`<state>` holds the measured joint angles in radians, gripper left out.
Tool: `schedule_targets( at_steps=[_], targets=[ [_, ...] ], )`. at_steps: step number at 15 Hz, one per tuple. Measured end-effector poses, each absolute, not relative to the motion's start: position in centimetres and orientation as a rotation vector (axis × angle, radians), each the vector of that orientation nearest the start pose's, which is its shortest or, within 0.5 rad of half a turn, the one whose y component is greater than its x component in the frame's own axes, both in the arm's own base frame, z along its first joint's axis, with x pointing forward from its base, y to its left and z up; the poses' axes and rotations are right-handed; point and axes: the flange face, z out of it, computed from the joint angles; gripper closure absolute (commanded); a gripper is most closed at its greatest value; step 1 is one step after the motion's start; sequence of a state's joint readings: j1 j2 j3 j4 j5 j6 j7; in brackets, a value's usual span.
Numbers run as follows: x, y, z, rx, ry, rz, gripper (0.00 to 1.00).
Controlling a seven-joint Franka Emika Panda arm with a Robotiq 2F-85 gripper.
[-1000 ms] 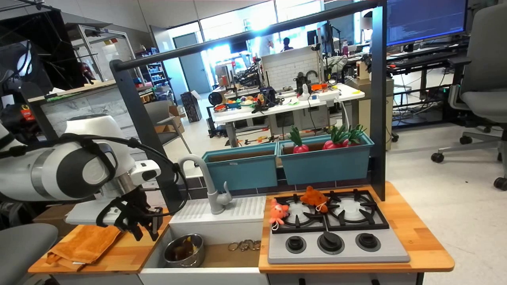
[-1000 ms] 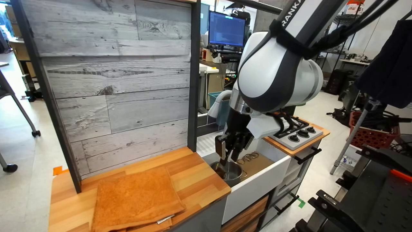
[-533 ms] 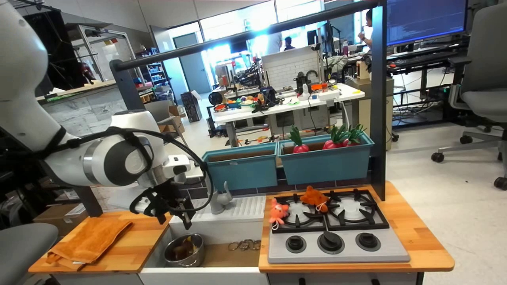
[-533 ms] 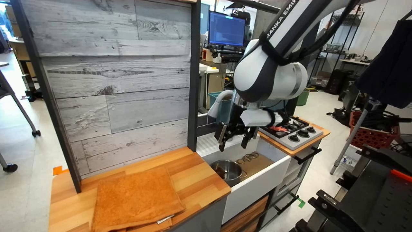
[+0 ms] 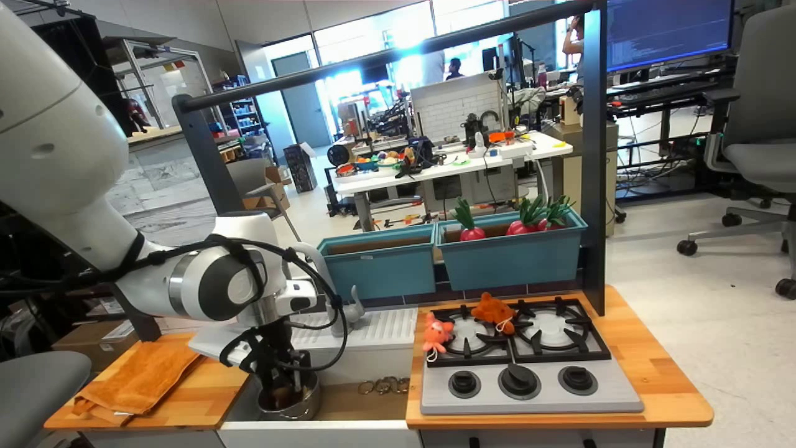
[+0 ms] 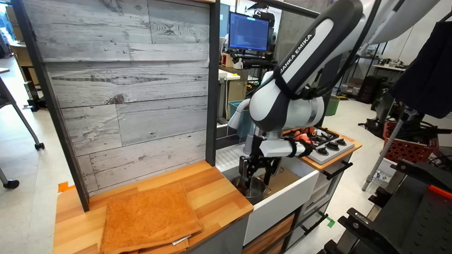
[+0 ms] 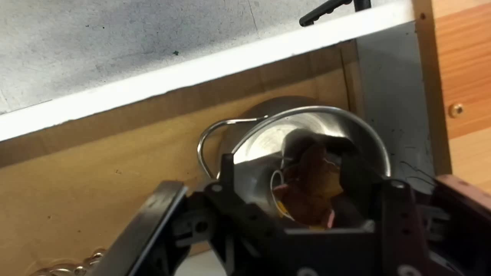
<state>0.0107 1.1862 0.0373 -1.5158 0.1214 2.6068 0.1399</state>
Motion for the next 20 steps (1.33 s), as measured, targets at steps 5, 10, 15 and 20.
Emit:
schedule_targets(
  at_steps=[5,10,15,20],
  targets=[
    [64.6,3.5,-6.4,-3.030,0.322,0.149,0.14],
    [65.9,4.3,-5.9,-3.029,0.307,0.114,0.00],
    [66.4,4.4,-6.4,-3.029,0.311,0.115,0.44],
    [66.4,4.3,-7.4,-3.029,0.318,0.118,0.07]
  ],
)
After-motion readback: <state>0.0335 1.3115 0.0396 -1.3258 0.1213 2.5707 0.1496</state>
